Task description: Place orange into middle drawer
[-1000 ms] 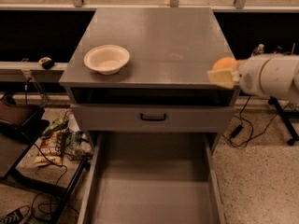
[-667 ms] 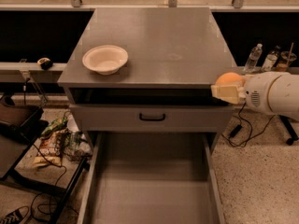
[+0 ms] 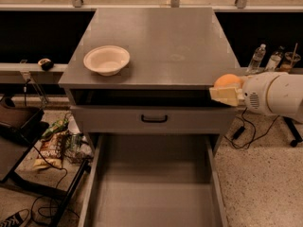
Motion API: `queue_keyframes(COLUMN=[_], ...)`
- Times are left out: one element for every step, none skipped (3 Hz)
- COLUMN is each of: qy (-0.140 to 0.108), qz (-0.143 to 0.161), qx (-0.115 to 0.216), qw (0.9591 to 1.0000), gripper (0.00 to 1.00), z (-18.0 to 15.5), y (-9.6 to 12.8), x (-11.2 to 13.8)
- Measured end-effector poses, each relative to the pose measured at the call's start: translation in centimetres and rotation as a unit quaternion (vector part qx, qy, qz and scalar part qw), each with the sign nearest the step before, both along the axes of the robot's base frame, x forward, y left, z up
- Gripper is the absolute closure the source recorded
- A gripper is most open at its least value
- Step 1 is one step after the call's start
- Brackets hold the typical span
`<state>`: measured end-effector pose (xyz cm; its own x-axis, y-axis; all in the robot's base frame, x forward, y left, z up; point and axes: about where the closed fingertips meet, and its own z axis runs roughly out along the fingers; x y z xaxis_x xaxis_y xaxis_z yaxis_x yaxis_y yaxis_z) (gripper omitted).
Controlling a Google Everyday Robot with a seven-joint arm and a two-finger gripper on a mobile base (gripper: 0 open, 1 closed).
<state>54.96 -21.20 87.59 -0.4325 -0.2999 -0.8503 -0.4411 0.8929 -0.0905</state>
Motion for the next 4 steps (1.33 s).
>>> queue_keyframes(qy=[0.051,0.109,0.150,0.177], qz=[0.052,0.120,0.157,0.173], qx=[0.001,-0.015,-0.012,-0.005], qw=[0.9974,0.9867,0.9760,0.9689], gripper=[1.00,1.00,1.00,1.00], z=[-5.1,-12.3,-18.5,-23.6], y=[1.2,1.7,1.6,2.1], x=[-2.0,-4.9,-7.0,-7.7])
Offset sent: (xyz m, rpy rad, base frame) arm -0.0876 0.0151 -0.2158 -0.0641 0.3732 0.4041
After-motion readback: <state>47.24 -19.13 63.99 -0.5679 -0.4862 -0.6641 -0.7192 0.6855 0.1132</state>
